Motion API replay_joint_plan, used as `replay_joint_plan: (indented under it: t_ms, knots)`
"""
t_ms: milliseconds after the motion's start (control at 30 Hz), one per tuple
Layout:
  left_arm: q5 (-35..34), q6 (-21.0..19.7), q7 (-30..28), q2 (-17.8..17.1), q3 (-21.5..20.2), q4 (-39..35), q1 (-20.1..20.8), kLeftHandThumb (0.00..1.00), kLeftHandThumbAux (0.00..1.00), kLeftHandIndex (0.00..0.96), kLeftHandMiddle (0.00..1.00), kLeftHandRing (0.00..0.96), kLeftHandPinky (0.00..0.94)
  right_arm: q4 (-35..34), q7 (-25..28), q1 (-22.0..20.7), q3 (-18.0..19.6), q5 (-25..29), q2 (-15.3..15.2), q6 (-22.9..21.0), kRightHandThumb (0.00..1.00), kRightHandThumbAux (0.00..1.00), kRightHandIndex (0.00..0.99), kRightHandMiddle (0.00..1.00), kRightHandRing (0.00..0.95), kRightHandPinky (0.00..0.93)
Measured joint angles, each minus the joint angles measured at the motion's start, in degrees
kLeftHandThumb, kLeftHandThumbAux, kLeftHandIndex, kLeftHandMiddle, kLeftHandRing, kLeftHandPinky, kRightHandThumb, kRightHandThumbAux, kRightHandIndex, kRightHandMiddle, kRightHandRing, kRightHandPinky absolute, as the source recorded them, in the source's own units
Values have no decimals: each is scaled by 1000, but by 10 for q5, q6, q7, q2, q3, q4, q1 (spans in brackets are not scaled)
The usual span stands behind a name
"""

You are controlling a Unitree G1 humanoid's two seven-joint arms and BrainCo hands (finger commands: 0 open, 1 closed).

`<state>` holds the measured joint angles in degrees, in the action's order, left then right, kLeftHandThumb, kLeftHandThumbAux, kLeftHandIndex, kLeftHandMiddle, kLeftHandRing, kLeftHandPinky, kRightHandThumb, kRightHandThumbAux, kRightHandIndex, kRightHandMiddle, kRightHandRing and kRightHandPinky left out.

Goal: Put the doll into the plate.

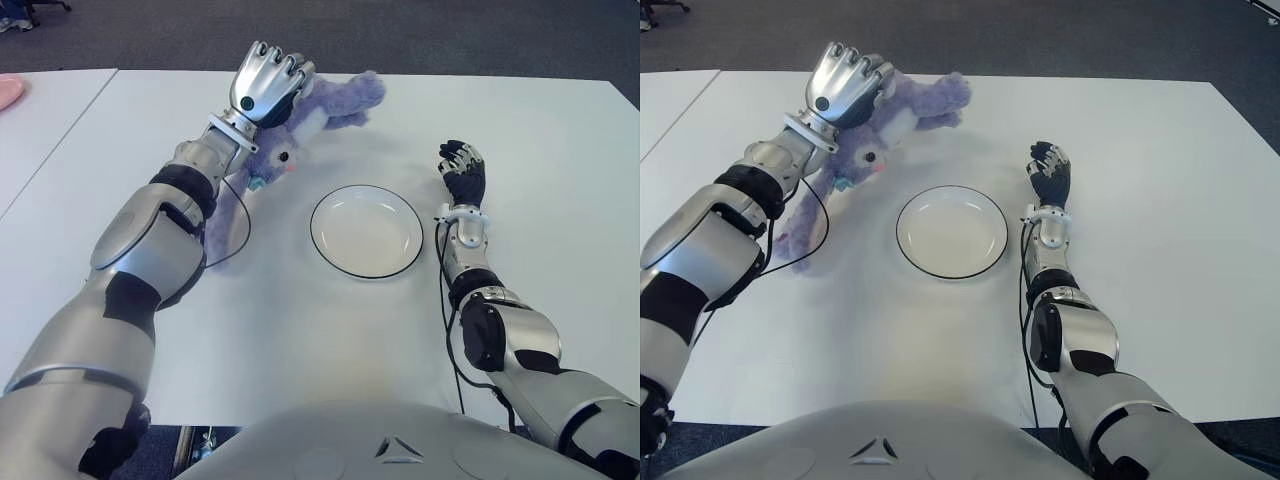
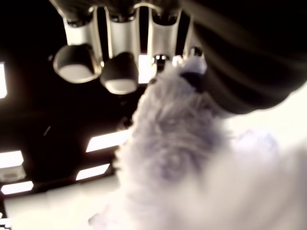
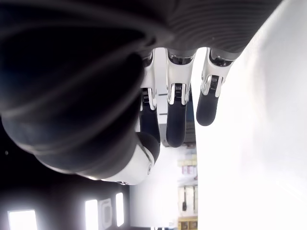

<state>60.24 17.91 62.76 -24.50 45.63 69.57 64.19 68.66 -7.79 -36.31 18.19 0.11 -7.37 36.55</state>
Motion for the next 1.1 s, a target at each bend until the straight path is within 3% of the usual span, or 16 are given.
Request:
replay_joint_plan:
  t_ms: [367, 800, 833, 933, 1100]
  knots:
    - [21, 21, 54, -15, 7, -50, 23, 688, 710, 440, 891, 884, 880, 0, 1, 0, 0, 0, 0, 0, 650, 944, 299, 309, 261, 253]
    - [45, 24, 57, -37, 6, -162, 22, 687, 711, 439, 896, 891, 888, 0, 0, 0, 0, 0, 0, 0, 626, 946, 300, 304, 261, 242]
    - [46, 25, 57, -39, 6, -173, 21, 477, 712, 583, 904, 898, 896, 0, -1, 0, -1, 0, 0, 0, 630, 944, 300, 306, 263, 241]
    - [49, 25, 56, -47, 5, -207, 21, 196, 712, 761, 915, 908, 906, 0, -3, 0, -2, -1, 0, 0, 636, 941, 299, 313, 266, 236]
    - [50, 30, 47, -59, 3, -260, 17, 68, 692, 835, 920, 912, 911, 0, -7, 0, -3, -2, 0, 0, 650, 941, 295, 323, 269, 211]
